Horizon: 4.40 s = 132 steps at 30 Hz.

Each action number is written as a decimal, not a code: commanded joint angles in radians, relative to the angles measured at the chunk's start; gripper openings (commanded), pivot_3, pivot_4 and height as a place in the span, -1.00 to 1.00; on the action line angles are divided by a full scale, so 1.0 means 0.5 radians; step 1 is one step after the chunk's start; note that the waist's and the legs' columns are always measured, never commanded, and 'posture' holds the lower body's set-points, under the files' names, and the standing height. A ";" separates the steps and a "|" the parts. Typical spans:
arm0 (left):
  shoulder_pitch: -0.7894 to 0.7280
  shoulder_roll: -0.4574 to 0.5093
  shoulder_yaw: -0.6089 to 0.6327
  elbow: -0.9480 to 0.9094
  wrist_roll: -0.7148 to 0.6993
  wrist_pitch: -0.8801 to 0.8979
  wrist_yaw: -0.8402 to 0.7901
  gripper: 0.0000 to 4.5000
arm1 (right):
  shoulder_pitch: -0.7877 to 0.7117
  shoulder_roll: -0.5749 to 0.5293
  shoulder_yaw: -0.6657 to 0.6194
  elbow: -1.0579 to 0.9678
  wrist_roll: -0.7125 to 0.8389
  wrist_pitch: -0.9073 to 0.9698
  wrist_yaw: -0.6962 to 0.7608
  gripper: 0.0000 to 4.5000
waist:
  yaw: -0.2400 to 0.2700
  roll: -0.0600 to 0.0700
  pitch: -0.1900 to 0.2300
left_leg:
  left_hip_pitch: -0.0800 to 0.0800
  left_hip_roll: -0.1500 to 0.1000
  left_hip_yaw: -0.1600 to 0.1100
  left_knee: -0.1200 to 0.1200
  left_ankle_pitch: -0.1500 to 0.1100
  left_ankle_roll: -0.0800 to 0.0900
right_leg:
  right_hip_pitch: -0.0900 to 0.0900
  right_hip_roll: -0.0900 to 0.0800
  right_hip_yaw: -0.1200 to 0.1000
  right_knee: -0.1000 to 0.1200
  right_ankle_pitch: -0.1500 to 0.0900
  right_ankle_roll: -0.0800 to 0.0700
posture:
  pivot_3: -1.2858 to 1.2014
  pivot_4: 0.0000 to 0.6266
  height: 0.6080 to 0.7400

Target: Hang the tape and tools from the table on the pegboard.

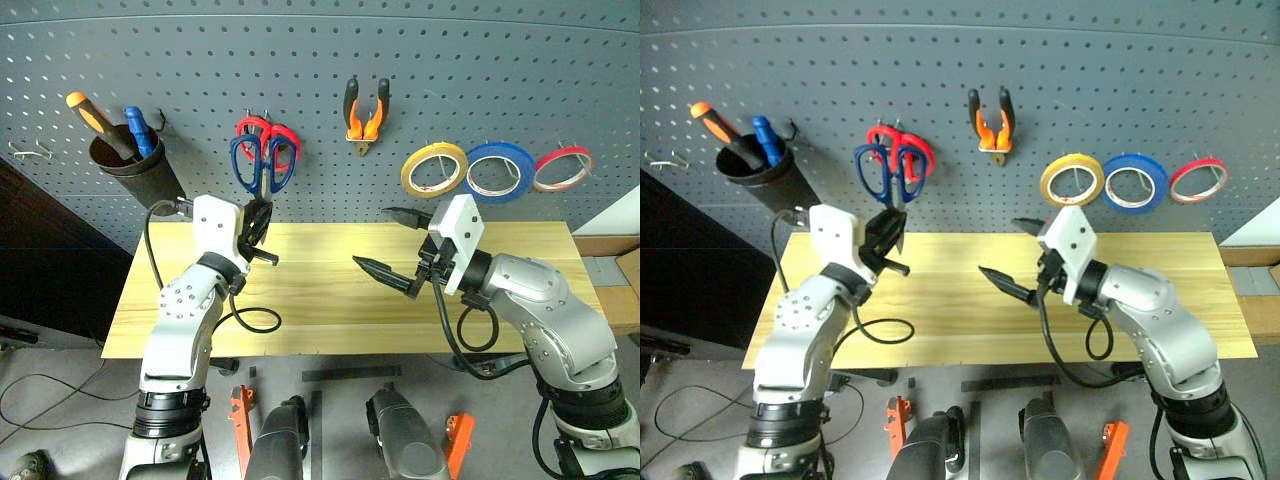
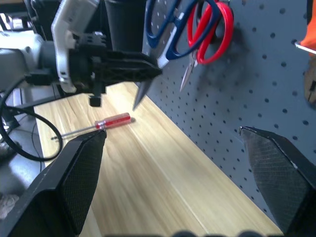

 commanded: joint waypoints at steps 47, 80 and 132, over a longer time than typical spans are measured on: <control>-0.420 0.553 0.046 1.660 0.095 0.738 -0.155 0.10 | -0.325 0.346 0.385 0.050 -0.039 0.695 -0.401 1.00 | -0.016 -0.004 0.002 | -0.001 0.002 -0.002 -0.002 0.000 0.000 | -0.009 -0.001 0.001 0.005 0.000 0.000 | -0.18 -0.01 1.00; -0.598 0.259 0.366 -0.154 -0.003 -0.182 0.275 -0.66 | -0.384 0.125 0.075 0.191 0.114 0.011 0.182 1.00 | 0.056 -0.010 -0.001 | -0.003 0.006 0.006 0.001 -0.001 -0.004 | -0.012 0.001 -0.006 0.002 0.008 -0.002 | -0.12 -0.25 1.00; -0.821 0.343 0.486 0.147 0.058 -0.440 0.705 0.83 | -0.531 0.138 -0.046 0.219 0.304 0.025 0.151 1.00 | 0.001 -0.018 -0.008 | -0.006 0.009 0.019 0.003 0.003 -0.011 | -0.024 -0.001 -0.002 0.012 0.008 -0.003 | -0.13 -0.30 1.00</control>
